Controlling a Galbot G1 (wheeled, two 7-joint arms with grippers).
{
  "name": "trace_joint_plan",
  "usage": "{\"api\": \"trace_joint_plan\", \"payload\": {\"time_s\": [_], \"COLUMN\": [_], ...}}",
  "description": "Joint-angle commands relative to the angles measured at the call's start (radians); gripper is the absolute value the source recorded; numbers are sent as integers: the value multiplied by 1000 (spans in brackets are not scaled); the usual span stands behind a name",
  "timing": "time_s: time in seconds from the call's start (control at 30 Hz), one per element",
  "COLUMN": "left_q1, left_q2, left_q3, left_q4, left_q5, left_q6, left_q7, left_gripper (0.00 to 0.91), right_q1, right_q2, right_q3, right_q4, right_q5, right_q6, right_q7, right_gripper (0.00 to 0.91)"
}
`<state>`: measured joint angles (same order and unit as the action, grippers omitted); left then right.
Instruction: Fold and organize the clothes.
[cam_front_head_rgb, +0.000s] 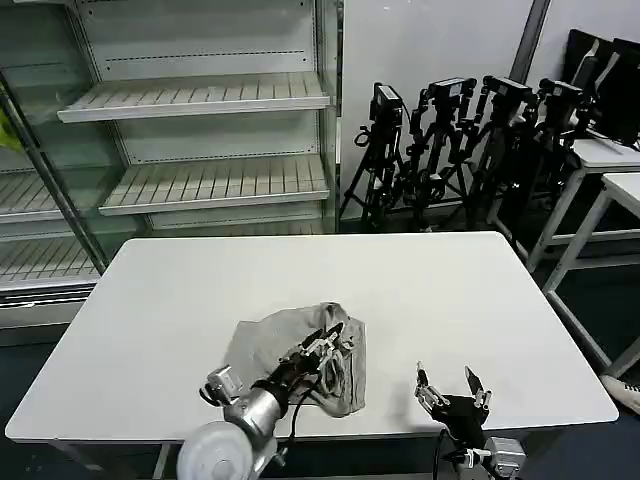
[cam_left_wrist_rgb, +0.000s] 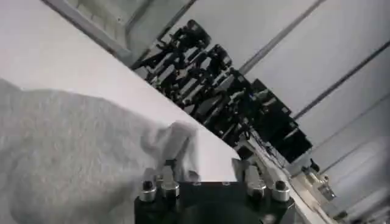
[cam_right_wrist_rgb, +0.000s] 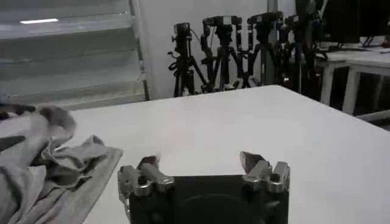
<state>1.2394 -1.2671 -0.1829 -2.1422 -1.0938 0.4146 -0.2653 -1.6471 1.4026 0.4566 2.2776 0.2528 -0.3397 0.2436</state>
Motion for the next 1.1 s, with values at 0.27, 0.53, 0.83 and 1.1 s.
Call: {"api": "trace_joint_plan", "payload": {"time_s": [0.27, 0.53, 0.83, 1.1], "left_q1": [110, 118, 127, 124], "left_q2": [256, 240, 129, 55], "left_q3": [-364, -359, -301, -287], "left_q4": [-90, 25, 110, 120], "left_q5": [139, 45, 6, -57], "left_q6": [48, 86, 53, 37], "left_q7": [7, -4, 4, 2], "left_gripper": [907, 907, 907, 907], "right_q1": [19, 19, -13, -26], "right_q2": [0, 9, 14, 23], "right_q3": [-13, -16, 4, 7], "right_q4": [-17, -17, 1, 18], "right_q5": [2, 0, -3, -8], "right_q6": [4, 4, 16, 17], "right_q7": [-2, -3, -4, -3], "right_gripper": [907, 907, 907, 907]}}
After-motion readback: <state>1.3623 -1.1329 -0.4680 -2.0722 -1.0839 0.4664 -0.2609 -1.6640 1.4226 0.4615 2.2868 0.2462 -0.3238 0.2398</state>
